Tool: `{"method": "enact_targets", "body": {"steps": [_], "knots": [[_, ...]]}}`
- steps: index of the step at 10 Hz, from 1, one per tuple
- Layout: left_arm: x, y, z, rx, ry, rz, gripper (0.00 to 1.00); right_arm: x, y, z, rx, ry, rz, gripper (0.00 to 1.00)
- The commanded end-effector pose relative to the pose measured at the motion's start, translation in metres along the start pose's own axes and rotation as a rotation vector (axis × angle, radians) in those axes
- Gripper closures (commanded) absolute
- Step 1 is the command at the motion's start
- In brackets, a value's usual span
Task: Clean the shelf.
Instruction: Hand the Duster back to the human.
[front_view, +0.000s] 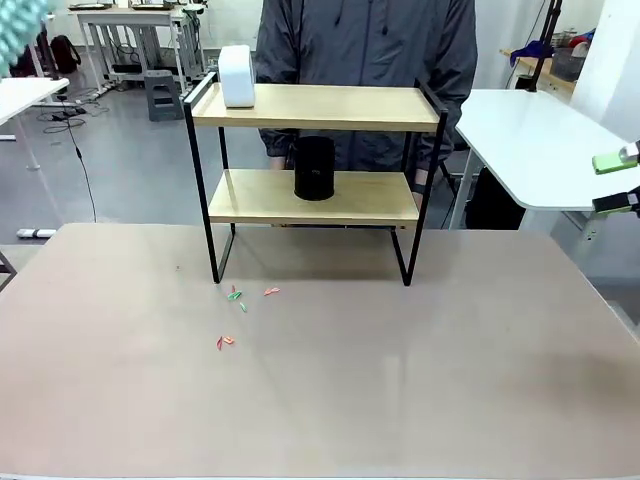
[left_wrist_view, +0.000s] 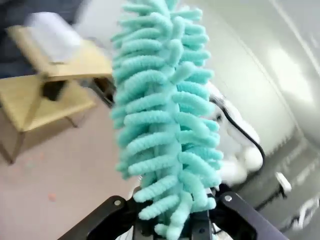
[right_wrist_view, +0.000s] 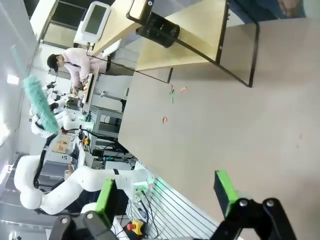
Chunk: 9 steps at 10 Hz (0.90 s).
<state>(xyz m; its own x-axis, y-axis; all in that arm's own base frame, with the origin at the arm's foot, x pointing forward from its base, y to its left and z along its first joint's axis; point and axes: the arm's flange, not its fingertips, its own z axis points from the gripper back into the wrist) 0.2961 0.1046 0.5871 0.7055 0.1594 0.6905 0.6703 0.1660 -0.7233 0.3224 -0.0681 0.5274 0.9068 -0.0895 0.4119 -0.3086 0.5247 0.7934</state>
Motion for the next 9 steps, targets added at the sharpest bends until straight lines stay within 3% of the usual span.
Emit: {"method": "enact_targets", "body": {"steps": [1,3,4,5,6,9], "knots": [[0.017,0.069,-0.017,0.171,-0.293,0.411,1.00,-0.002,-0.009,-0.004,0.009,0.010,0.015,0.00],[0.001,0.128,-0.023,0.261,-0.210,0.689,1.00,-0.002,-0.009,-0.004,0.009,0.010,0.015,0.00],[-0.002,0.145,-0.030,0.289,-0.146,0.782,1.00,-0.002,-0.009,-0.004,0.009,0.010,0.015,0.00],[-0.001,0.152,-0.041,0.248,-0.018,0.812,1.00,-0.002,-0.009,-0.004,0.009,0.010,0.015,0.00],[-0.015,0.159,-0.013,0.302,-0.122,0.609,1.00,-0.002,-0.009,-0.004,0.009,0.010,0.015,0.00],[-0.015,0.159,-0.013,0.302,-0.122,0.609,1.00,-0.002,-0.009,-0.004,0.009,0.010,0.015,0.00]]}}
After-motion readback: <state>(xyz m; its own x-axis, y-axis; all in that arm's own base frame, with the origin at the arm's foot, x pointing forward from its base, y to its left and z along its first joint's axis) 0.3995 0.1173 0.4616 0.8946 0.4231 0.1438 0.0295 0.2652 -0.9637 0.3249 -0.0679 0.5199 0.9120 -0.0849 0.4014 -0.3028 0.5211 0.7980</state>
